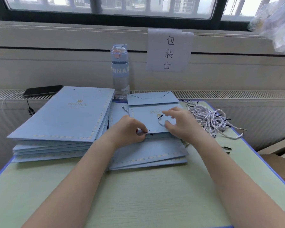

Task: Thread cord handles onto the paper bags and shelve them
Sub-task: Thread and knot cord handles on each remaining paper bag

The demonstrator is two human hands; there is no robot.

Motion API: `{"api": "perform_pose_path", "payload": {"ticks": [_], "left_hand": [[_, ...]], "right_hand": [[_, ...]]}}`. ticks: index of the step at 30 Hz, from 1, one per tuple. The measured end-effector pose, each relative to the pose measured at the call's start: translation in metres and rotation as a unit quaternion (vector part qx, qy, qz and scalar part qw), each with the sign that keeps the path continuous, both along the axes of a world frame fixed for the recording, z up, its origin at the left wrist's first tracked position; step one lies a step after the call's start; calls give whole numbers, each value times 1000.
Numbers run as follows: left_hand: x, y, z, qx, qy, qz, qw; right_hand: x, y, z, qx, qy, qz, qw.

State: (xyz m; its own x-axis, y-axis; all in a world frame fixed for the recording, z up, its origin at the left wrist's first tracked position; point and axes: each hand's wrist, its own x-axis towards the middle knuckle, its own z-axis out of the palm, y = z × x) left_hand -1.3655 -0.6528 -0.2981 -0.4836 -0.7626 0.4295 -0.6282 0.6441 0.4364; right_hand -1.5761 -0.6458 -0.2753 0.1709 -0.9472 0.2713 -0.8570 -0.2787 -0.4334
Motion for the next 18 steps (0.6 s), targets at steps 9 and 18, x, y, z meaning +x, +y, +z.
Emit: {"api": "perform_pose_path", "payload": {"ticks": [9,18], "left_hand": [[2,4,0,-46,-12,23,999],[1,6,2,-34,-8,28,999]], "right_hand": [[13,-10,-21,-23,-53,7,998],[10,-2,-15,-3,-114,57,992]]}}
